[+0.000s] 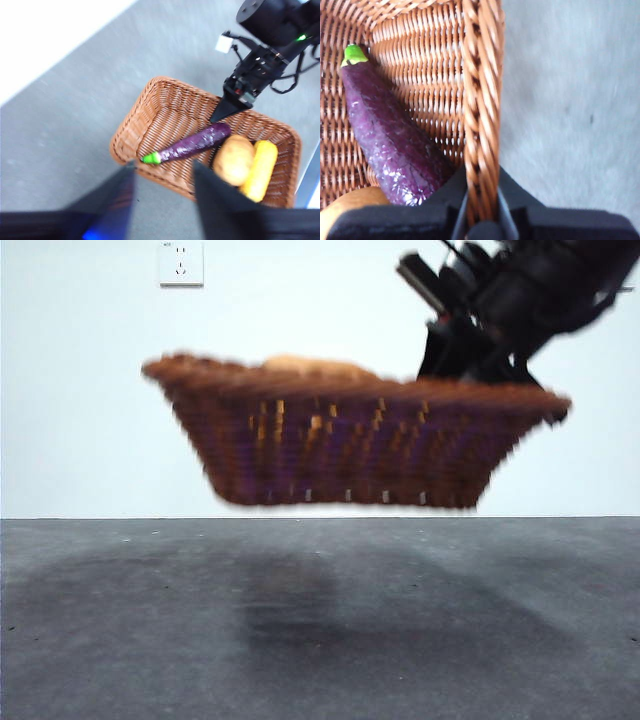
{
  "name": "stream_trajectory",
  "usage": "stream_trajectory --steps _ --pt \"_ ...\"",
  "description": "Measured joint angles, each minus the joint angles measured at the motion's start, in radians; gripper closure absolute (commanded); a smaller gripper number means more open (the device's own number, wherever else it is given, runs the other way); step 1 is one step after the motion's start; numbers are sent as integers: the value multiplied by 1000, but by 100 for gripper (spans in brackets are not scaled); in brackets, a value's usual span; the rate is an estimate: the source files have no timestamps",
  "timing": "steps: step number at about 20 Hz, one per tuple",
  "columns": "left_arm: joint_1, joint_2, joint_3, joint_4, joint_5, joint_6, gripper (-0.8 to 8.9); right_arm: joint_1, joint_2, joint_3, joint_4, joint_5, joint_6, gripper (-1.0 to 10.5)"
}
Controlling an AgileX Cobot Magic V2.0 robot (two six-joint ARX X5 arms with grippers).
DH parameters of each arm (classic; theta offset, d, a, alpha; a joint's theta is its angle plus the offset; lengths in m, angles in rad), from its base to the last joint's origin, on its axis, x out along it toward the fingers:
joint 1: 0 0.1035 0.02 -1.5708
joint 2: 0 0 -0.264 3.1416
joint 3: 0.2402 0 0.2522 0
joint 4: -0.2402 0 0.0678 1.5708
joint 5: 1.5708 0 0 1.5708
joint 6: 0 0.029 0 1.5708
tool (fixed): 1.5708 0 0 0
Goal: Help me put the vegetables on the table into the basket
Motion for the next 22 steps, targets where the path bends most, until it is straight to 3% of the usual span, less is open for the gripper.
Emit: stream_trajectory --steps 3,7,10,15,22 --pt "1 -100 0 -59 -51 -14 821 -39 0 164 -176 84 -76 959" --pt "2 -180 0 -112 -135 -18 821 -241 0 237 -259 39 -143 959" --pt "2 -196 0 -112 -139 -19 821 -369 0 236 -291 41 -199 959" --pt "2 -174 0 -112 -139 -19 821 -414 121 236 -285 38 -256 959" --pt "2 -175 0 -114 -139 -19 821 -441 351 236 -204 70 -281 959"
